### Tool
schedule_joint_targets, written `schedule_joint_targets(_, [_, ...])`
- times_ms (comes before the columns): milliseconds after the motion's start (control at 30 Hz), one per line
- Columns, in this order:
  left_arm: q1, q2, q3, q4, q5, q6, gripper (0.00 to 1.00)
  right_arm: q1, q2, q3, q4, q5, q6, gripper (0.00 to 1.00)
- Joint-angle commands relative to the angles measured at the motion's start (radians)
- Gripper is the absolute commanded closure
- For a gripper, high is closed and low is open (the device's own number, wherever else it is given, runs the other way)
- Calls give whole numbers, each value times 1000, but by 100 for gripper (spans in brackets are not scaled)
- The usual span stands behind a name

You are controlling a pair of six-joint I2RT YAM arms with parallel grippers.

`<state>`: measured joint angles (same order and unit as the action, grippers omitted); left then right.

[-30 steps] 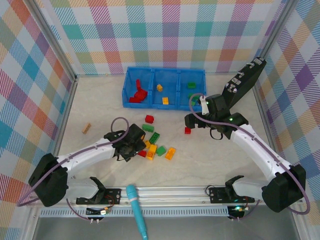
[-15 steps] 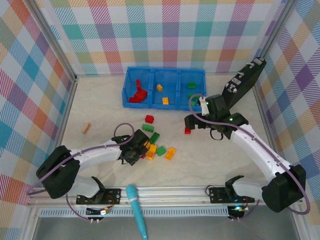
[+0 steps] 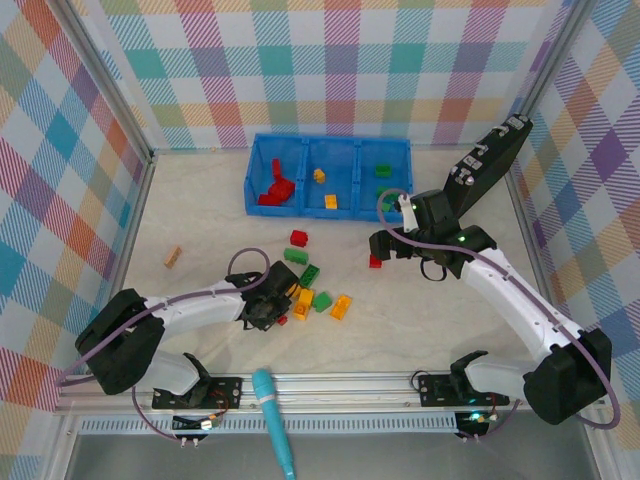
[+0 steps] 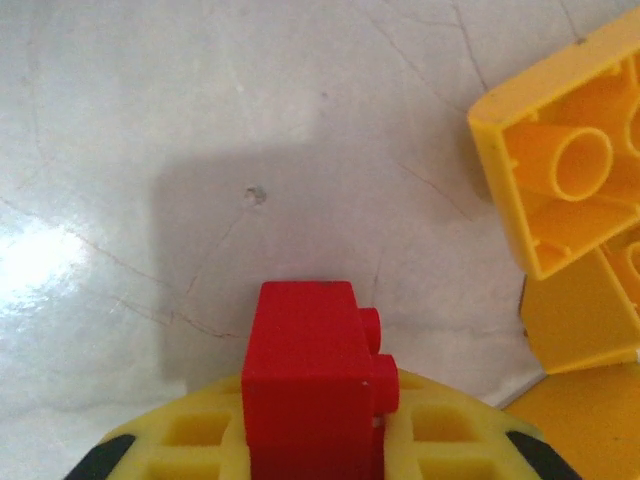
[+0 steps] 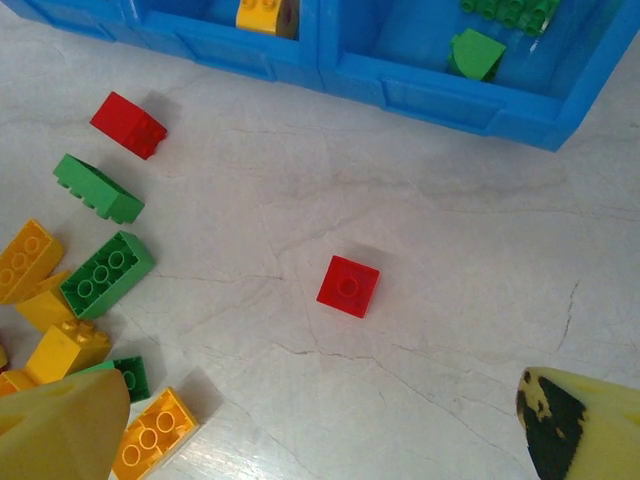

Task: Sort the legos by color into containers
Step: Pick up the lego from the middle-left of the table, then place the lego in the container.

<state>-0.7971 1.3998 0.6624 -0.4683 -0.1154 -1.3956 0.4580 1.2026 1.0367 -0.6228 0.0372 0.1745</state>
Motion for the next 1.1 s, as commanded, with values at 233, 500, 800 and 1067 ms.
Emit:
schedule_joint_targets(233, [112,-85,360,-352,-49,387,85,-4,-21,23,-72,56,-15,1])
schedule_joint_targets(500, [225,86,827,-264,-236,807,84,-4,0,15,-90,80,0,1])
schedule_joint_targets(800, [308,325,924,130,-448,1029,83,-4,-57,16,-84,72,19,1])
schedule_joint_targets(1067, [417,656,1241,78,-365,990,83,-4,-83,-18,-86,24,23,1])
